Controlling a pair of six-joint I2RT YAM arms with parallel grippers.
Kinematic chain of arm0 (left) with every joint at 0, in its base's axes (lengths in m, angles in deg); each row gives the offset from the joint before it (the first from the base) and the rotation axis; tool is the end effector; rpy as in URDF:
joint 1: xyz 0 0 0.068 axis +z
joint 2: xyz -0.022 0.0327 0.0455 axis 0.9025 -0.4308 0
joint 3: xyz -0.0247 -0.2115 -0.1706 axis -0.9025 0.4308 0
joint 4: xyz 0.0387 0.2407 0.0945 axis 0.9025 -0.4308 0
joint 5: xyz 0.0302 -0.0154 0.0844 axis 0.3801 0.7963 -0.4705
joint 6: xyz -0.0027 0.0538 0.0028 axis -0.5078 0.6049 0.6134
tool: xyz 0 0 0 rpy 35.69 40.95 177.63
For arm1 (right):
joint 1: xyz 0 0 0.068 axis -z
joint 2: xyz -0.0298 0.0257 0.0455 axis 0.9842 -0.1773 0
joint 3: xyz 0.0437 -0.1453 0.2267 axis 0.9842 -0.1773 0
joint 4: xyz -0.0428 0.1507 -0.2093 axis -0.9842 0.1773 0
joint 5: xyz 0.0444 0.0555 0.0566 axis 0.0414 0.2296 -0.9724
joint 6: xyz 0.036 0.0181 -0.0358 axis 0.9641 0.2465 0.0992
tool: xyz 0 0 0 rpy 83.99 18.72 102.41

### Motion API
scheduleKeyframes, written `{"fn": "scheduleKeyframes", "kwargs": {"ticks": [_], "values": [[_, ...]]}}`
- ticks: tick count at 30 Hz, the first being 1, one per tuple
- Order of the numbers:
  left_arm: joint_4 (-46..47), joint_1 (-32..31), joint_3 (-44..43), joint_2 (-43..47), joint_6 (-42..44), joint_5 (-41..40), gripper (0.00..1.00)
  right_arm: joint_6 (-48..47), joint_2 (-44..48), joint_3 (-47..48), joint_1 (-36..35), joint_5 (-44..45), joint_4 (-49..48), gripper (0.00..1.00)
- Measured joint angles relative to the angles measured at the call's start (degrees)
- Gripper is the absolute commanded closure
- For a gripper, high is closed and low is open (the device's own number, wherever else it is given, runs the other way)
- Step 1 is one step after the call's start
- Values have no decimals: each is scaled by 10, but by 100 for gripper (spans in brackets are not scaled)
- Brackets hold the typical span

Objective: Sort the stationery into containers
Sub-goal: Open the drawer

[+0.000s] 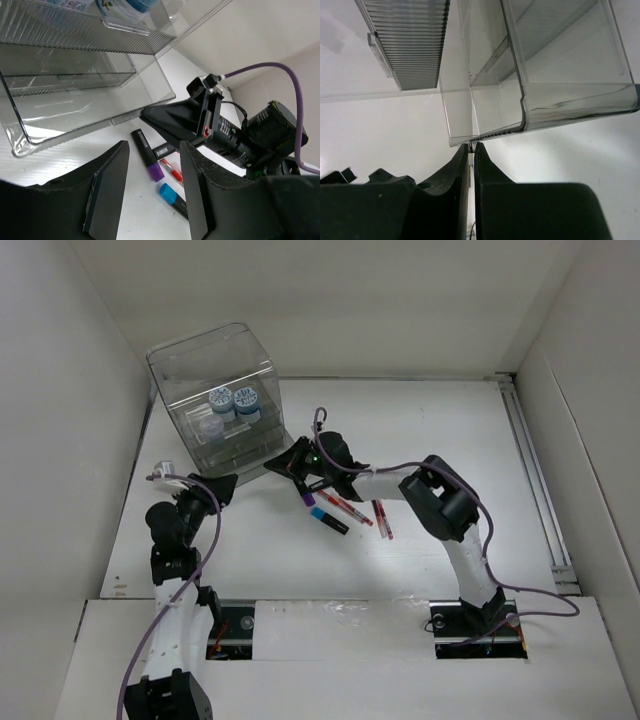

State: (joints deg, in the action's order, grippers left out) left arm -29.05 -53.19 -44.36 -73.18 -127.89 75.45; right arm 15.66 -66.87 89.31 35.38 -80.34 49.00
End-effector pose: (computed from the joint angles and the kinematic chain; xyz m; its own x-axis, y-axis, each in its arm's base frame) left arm 0.1542 0.0129 0.2345 -0.1494 -0.6069 -0.7806 0.2815 0.7307 -0.6220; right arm 0.3439 0.3503 0.1627 -0.8724 0.4459 -0.2005 -0.0728 0.2871 0.9551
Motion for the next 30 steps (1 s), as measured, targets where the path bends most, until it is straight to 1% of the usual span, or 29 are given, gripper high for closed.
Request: {"fn": "scheduleKeyframes", "kwargs": {"ticks": [2,7,10,12,13,14,16,26,30], "values": [[0,0,-2,-2,0,-2,58,0,8,-16,-3,1,-6,100],[0,0,-5,-4,-1,-4,54,-5,28,-43,-4,4,-10,100],[0,0,-5,-4,-1,-4,54,-9,40,-58,-7,7,-10,100],[0,0,-5,-4,-1,-4,54,-12,44,-60,-7,7,-9,99],[0,0,-5,-4,-1,-4,54,-13,45,-61,-7,7,-8,97],[0,0,-5,-4,-1,-4,54,-13,45,-61,-7,7,-8,93],[0,0,-6,-8,-2,-4,54,-13,45,-61,-7,7,-6,92],[2,0,-9,-16,-2,-5,54,-14,45,-60,-11,-2,-3,92],[4,0,-9,-16,-2,-7,54,-10,38,-50,-16,-16,-3,83]]}}
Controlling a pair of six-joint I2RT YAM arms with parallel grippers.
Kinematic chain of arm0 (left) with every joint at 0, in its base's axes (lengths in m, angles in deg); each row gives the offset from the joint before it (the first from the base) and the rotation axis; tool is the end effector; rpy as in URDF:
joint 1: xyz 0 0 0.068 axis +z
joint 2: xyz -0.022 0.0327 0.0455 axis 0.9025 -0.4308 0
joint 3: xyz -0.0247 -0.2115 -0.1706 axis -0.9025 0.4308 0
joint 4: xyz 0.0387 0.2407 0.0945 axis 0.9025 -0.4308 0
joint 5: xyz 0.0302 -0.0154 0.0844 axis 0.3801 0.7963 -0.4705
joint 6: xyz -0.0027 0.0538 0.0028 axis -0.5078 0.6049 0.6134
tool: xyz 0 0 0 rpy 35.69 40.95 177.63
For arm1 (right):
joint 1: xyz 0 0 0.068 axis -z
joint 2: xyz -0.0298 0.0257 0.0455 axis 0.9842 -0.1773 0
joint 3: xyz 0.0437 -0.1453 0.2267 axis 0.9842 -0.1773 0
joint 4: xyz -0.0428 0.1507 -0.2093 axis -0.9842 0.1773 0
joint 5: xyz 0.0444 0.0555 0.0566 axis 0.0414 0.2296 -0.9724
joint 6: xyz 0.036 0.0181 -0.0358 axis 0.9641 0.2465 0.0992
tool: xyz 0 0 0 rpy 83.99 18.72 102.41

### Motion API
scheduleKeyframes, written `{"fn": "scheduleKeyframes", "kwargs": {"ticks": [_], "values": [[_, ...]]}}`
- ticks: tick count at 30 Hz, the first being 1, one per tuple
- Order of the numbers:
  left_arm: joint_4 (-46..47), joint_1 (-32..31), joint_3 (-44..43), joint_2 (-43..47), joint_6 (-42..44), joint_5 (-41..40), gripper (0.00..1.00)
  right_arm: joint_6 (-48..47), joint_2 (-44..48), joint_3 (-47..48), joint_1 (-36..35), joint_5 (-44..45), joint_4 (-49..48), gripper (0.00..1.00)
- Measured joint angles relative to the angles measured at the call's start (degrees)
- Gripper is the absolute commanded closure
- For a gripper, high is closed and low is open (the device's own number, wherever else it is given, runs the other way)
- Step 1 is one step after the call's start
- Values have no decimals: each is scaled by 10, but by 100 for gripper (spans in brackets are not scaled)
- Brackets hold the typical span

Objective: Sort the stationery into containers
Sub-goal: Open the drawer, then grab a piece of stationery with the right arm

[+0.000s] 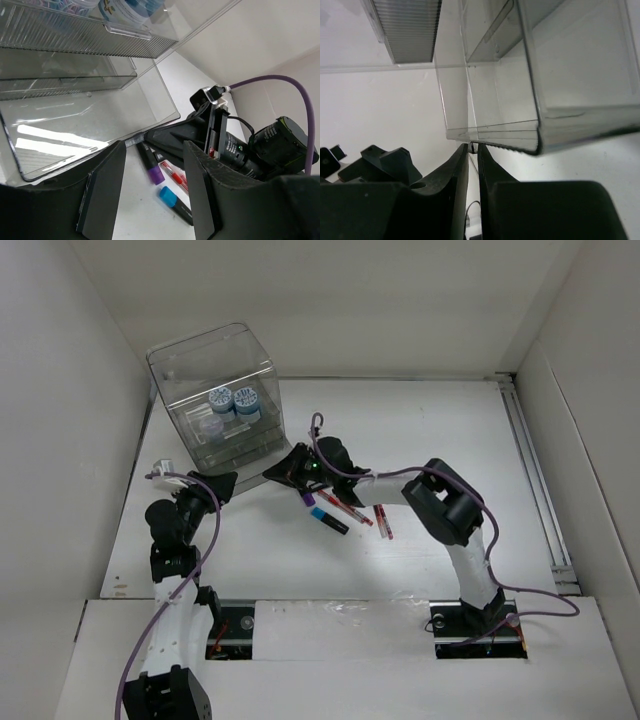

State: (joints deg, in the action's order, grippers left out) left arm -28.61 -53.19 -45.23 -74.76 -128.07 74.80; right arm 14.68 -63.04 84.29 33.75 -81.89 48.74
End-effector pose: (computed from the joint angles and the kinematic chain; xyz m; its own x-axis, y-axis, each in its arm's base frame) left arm 0.1579 0.0140 0.2370 -0.1469 -0.6122 -0.7770 0.2700 0.7308 -0.6269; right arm 0.3204 0.3475 0.1666 -0.8971 0.3910 -0.2057 -0.0888 0.2966 0.9509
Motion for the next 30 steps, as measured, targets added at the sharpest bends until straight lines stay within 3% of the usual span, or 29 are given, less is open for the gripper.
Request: {"fn": "scheduleKeyframes", "kwargs": {"ticks": [17,19,26,28,30], "values": [[0,-4,0,5,-2,-2,54,-3,-8,0,-20,-14,9,41],[0,-4,0,9,-3,-2,54,-10,3,-9,-20,-11,18,30],[0,-4,-18,14,-11,16,47,-41,85,-71,-21,8,38,29],[0,-4,-31,14,-11,23,44,-51,113,-87,-21,17,44,36],[-1,-7,-42,14,-9,25,41,-66,136,-96,-21,31,58,52]]}}
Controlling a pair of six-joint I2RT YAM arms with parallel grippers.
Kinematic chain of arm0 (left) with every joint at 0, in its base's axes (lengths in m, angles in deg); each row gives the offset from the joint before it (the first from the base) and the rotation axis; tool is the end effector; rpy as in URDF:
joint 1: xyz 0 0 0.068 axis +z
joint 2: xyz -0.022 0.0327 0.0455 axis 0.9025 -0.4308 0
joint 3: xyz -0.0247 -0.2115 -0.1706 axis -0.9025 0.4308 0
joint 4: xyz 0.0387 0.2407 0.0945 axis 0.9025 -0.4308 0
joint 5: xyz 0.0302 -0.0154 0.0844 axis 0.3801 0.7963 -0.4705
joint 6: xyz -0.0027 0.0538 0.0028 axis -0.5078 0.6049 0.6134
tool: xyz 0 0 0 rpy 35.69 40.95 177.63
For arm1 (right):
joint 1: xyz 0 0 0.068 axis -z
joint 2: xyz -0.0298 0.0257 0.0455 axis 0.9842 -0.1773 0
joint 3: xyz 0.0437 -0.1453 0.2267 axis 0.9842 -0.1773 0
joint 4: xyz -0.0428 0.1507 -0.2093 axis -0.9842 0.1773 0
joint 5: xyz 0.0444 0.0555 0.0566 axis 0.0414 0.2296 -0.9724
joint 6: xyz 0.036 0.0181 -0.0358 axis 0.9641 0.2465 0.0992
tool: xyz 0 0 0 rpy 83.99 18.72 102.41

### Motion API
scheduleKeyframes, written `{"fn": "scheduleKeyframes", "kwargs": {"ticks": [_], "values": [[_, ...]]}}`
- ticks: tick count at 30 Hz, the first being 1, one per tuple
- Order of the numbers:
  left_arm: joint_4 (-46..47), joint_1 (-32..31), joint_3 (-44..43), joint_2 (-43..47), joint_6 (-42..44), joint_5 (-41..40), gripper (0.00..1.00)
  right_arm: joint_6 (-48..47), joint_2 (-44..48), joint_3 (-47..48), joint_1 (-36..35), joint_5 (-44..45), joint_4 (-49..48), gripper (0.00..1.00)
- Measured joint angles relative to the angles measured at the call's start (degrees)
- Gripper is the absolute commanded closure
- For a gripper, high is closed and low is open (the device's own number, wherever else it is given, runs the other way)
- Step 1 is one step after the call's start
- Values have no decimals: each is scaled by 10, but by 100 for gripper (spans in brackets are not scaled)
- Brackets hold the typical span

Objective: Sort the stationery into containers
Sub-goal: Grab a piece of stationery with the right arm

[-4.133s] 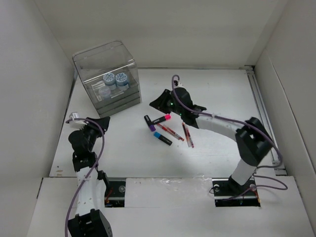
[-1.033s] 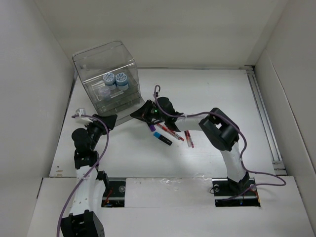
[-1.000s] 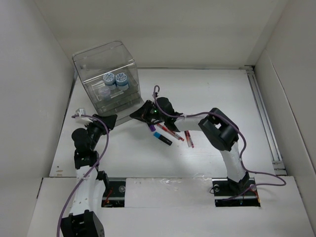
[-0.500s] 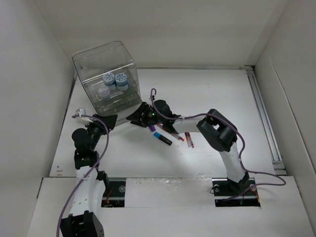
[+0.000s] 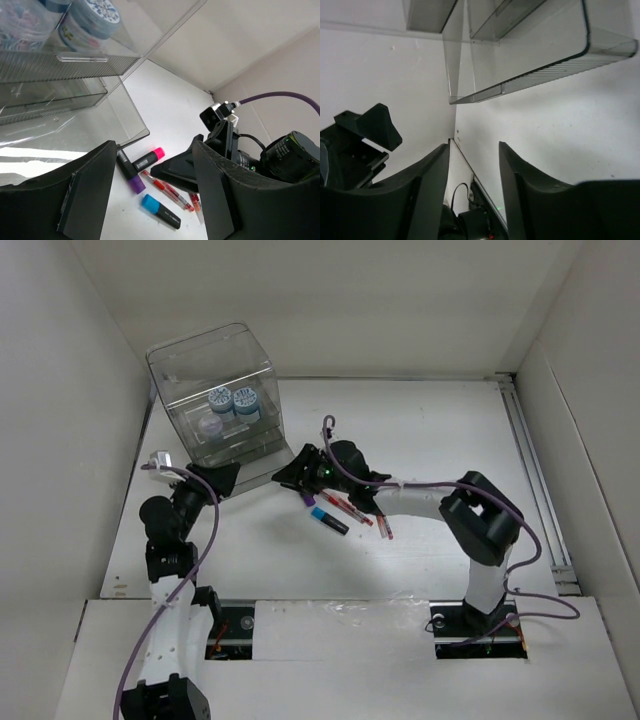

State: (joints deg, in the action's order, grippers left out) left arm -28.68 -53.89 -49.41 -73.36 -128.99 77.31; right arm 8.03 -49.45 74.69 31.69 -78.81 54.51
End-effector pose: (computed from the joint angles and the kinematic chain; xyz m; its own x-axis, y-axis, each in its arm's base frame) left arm 0.1549 0.0101 0.2660 -0.1123 -0.5984 -0.7933 0.3654 0.7175 -0.5930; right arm 0.2775 0.3224 0.2048 -0.8786 0.3579 -0.3162 -0.1763 0.3722 0.9112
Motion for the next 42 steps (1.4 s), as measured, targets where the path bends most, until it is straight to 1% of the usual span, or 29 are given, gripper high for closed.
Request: {"fn": "scheduleKeyframes", "kwargs": {"ticks": [2,3,4,5,6,8,9,10,13,14,18,23,30,33,34,39,41,42], "values": [[0,-3,-7,0,3,3,40,-16,21,-6,0,25,21,67],[0,-5,-9,0,4,4,38,-24,32,-11,0,40,34,77],[-2,-7,-10,0,5,6,37,-35,44,-17,0,57,52,81],[-4,-8,-10,0,7,9,37,-45,55,-23,0,80,76,83],[-7,-9,-11,0,8,11,35,-54,68,-32,0,92,88,81],[-17,-17,-11,0,12,11,34,-70,94,-53,0,130,130,70],[-24,-27,-12,1,15,8,32,-76,107,-64,0,152,156,63],[-29,-39,-12,2,17,6,32,-84,118,-73,0,174,184,46],[-47,-75,-20,6,22,3,32,-107,143,-89,0,221,264,30],[-53,-80,-24,8,23,3,32,-115,145,-90,0,230,286,27],[-83,-83,-51,35,29,0,30,-144,145,-90,-8,253,346,22],[-117,-83,-94,61,45,6,30,-163,141,-90,-27,264,379,22],[-133,-83,-101,69,56,14,30,-177,111,-90,-64,273,387,22],[-134,-84,-101,69,56,16,30,-181,96,-83,-77,282,377,27],[-134,-84,-101,69,56,16,30,-181,93,-81,-80,286,376,33],[-136,-87,-101,69,56,17,30,-179,83,-76,-94,310,375,46],[-135,-87,-101,68,56,17,30,-176,81,-76,-102,320,378,54],[-135,-87,-101,67,56,17,30,-175,80,-76,-104,324,379,55]]}}
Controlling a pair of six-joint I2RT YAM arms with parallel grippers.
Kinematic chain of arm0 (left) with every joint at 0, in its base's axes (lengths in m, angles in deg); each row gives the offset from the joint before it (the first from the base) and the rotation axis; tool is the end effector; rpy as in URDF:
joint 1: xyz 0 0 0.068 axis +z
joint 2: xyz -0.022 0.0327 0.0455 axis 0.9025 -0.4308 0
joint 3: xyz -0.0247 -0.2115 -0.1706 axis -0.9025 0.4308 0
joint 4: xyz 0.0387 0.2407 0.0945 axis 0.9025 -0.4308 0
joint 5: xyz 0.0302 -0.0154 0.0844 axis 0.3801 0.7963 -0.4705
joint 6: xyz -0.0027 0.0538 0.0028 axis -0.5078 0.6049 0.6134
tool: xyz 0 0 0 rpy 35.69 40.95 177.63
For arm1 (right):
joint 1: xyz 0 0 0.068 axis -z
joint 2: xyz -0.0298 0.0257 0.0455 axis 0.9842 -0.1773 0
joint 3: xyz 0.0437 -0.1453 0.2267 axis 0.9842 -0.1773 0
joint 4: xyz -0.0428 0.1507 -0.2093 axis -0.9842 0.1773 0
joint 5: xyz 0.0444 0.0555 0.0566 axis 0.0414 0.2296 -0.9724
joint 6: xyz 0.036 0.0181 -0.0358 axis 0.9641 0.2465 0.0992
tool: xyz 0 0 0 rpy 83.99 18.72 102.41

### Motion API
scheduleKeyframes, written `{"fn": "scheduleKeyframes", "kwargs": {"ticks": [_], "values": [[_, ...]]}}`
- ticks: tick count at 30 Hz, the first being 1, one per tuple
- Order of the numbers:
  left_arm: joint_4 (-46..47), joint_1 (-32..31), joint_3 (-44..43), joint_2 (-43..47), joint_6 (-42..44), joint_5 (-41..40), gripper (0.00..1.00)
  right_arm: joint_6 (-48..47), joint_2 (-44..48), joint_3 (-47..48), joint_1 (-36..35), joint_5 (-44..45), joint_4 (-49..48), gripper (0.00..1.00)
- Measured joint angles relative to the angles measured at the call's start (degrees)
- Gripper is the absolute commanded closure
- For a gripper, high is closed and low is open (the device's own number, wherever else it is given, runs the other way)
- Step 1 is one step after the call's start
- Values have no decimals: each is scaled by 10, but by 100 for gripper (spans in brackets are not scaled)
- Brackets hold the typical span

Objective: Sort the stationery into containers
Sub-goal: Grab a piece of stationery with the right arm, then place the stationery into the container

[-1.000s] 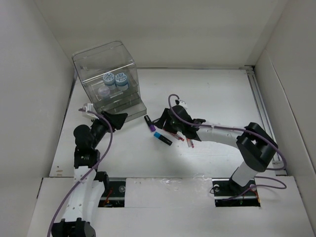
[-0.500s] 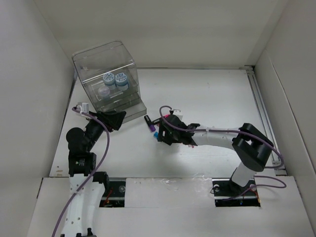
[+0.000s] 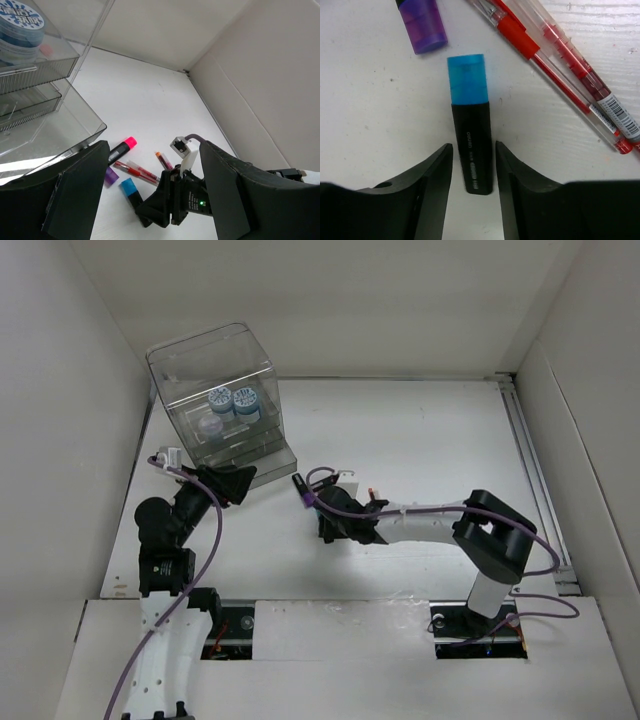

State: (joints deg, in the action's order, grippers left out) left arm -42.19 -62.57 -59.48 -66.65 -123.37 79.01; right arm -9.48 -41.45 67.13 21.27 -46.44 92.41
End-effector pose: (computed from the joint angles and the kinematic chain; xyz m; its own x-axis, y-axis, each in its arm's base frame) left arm 0.1294 -0.0151 0.3181 -0.1205 -0.4973 -0.8592 0.5356 0.6961 -0.4781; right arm 0.1926 0.2933 0.1590 -0.8120 0.0547 -0.5811 -0.1440 0.9460 0.2904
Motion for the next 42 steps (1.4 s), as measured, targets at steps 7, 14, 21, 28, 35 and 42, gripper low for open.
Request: {"fn": "scheduleKeyframes", "kwargs": {"ticks": [7,14,21,28,35,42], "values": [[0,0,0,-1,0,-1,30,17,-3,1,-24,30,10,88],[0,0,0,-1,0,-1,30,40,40,-16,-43,33,28,93],[1,0,1,-1,0,-1,30,31,124,17,-45,12,70,95],[2,0,1,-1,0,-1,30,18,123,69,-45,5,59,95],[2,0,1,-1,-2,-10,31,5,44,206,-36,-30,47,95],[2,0,1,0,-2,-21,31,30,-84,345,-10,-42,-8,95]]}}
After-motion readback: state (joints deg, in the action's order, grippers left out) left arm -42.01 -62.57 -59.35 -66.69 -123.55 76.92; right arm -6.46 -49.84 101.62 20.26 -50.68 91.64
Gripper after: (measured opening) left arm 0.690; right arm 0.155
